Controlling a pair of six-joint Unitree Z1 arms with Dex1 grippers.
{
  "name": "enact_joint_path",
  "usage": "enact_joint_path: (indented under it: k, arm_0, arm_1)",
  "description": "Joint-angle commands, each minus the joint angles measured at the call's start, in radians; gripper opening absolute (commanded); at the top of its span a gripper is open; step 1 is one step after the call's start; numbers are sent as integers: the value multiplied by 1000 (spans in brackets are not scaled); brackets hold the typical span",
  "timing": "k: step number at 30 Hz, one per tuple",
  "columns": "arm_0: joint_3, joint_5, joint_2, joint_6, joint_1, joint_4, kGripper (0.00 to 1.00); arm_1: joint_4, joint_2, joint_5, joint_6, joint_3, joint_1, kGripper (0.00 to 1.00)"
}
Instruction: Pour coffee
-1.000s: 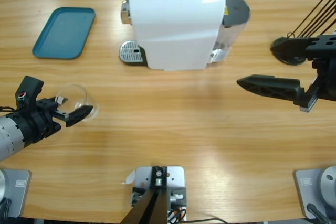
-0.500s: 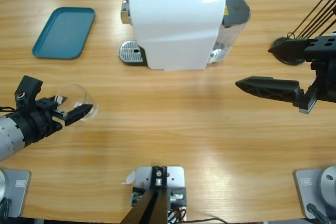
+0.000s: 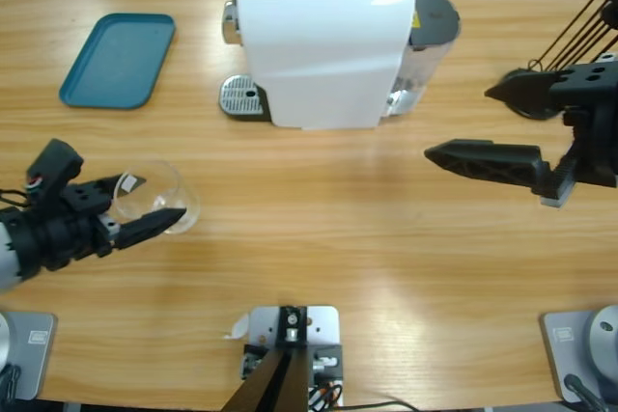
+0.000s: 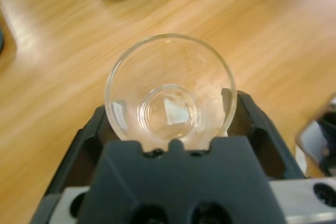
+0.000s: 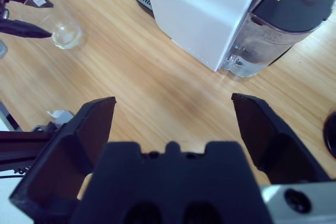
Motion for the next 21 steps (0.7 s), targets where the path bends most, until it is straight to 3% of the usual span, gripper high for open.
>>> enact_joint_path:
  k: [1, 4, 6, 11, 16, 21]
  arm_0:
    - [-49, -445, -152, 461, 369, 62, 0]
    - [-125, -621, -83, 634, 559, 112, 0]
    - [-183, -701, -5, 815, 641, 171, 0]
    - [-303, -839, 205, 1061, 817, 189, 0]
    - [-420, -913, 386, 1156, 883, 184, 0]
    - [-500, -997, 523, 1181, 871, 139, 0]
  arm_1:
    - [4, -74, 16, -11, 17, 9, 1000]
    - [10, -71, 9, -11, -10, 9, 1000]
    - [29, -85, -6, -11, -18, 9, 1000]
    - [87, -121, -7, -12, -15, 9, 1000]
    - [90, -129, -11, -10, -19, 9, 1000]
    - [114, -142, -104, 11, -29, 9, 1000]
